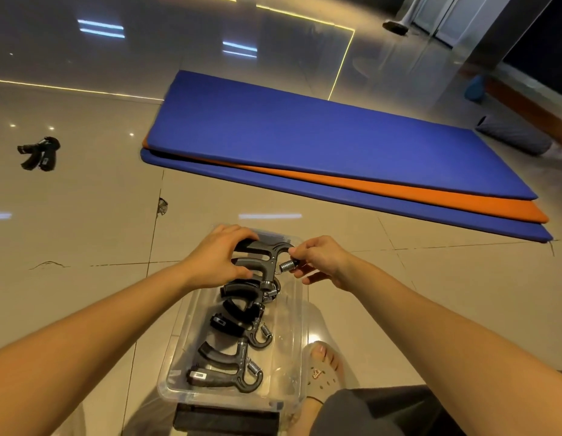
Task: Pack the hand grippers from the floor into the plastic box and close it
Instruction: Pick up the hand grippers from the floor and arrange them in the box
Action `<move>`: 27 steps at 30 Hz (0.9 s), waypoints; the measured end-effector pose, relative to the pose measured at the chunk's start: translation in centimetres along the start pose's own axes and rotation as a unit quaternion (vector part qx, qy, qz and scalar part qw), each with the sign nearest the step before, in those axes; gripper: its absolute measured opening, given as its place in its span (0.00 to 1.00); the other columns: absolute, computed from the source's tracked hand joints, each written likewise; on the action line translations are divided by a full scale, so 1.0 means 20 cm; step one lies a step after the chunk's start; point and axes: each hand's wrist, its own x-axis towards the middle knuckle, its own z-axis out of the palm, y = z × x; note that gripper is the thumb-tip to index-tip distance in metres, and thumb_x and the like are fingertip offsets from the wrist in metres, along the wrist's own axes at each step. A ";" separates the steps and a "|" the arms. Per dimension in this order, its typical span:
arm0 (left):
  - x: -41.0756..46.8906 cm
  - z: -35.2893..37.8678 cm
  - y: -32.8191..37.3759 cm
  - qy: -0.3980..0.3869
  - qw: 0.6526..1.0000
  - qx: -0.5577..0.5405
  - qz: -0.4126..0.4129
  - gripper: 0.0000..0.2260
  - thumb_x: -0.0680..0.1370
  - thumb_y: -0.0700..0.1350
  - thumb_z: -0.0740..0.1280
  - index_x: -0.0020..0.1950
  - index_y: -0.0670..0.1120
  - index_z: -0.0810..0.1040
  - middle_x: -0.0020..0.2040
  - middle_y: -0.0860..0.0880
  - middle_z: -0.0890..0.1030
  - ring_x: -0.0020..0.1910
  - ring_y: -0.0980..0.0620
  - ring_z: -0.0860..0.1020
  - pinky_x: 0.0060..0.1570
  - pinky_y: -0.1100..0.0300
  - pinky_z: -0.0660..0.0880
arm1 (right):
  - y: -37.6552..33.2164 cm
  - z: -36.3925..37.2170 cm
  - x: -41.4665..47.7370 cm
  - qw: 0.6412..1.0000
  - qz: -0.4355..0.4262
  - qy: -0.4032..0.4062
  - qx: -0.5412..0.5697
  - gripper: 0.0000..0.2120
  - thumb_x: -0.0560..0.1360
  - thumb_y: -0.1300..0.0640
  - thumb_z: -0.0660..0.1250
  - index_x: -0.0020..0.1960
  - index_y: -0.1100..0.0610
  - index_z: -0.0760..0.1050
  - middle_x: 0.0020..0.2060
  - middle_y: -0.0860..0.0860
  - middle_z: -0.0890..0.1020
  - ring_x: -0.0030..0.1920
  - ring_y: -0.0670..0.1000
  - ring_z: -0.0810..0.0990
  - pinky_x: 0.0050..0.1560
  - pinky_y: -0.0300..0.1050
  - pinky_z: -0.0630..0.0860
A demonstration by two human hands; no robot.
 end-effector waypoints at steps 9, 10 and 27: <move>0.03 0.06 -0.05 -0.028 0.997 0.056 0.037 0.31 0.68 0.58 0.77 0.69 0.58 0.72 0.62 0.57 0.76 0.62 0.56 0.70 0.63 0.55 0.70 | 0.06 0.00 0.04 0.992 -0.038 0.003 -0.118 0.07 0.80 0.60 0.68 0.57 0.61 0.80 0.46 0.58 0.84 0.38 0.52 0.83 0.36 0.46 0.83; 0.03 0.07 -0.06 -0.037 0.996 0.078 0.034 0.31 0.68 0.59 0.77 0.69 0.58 0.72 0.61 0.58 0.77 0.60 0.56 0.71 0.62 0.55 0.71 | 0.07 0.01 0.06 0.985 -0.053 0.021 -0.166 0.07 0.80 0.61 0.68 0.57 0.60 0.80 0.47 0.58 0.84 0.40 0.53 0.84 0.39 0.49 0.84; 0.16 0.53 -0.21 -0.060 0.974 0.193 -0.101 0.27 0.68 0.54 0.77 0.65 0.53 0.75 0.59 0.54 0.79 0.61 0.50 0.72 0.66 0.52 0.63 | 0.26 -0.02 0.19 0.893 -0.115 0.111 -0.421 0.29 0.76 0.50 0.73 0.74 0.54 0.70 0.60 0.52 0.78 0.60 0.56 0.78 0.57 0.50 0.76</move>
